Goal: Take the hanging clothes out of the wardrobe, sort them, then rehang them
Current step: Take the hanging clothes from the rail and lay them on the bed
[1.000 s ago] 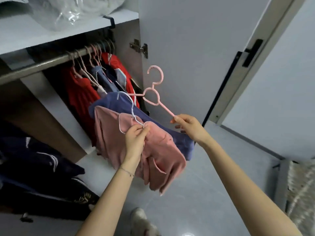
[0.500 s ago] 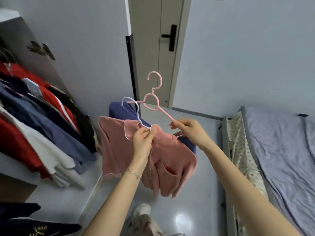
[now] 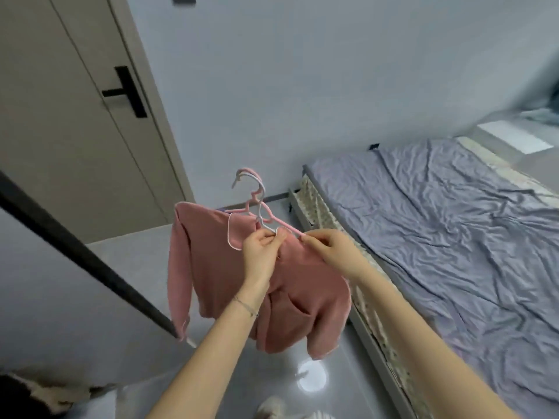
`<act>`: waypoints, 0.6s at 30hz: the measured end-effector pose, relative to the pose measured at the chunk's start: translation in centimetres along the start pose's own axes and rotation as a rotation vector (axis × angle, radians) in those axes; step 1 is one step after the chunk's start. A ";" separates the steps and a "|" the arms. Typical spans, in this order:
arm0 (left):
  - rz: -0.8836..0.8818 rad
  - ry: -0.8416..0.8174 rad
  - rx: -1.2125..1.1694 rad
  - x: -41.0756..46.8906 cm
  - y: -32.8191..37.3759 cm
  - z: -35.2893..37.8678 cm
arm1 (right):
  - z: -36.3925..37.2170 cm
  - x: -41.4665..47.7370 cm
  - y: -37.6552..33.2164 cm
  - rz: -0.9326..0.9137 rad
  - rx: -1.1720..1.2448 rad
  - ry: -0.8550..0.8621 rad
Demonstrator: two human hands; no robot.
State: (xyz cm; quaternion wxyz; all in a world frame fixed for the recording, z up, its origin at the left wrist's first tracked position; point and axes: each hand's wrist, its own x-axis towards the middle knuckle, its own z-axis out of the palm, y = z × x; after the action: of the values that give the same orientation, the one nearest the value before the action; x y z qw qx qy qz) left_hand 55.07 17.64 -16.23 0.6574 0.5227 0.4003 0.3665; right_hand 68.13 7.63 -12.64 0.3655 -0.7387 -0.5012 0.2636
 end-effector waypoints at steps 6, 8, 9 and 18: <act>-0.032 -0.289 0.057 3.2 0.0 6.3 | -3.1 -1.8 2.9 0.128 -0.042 0.248; -0.018 -0.392 0.114 3.2 0.0 8.7 | -4.3 -2.8 4.3 0.204 -0.044 0.345; 0.001 -0.456 0.169 3.3 0.1 9.9 | -4.9 -3.3 5.0 0.231 -0.031 0.393; 0.616 -0.454 0.674 9.9 1.4 20.1 | -14.7 -8.4 10.9 0.351 0.152 0.665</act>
State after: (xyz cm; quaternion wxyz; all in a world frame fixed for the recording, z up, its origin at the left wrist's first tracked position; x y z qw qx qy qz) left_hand 77.36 18.93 -13.58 0.3842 0.8660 0.1708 0.2708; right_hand 82.18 -6.79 -12.54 0.5111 -0.8293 -0.2003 0.1044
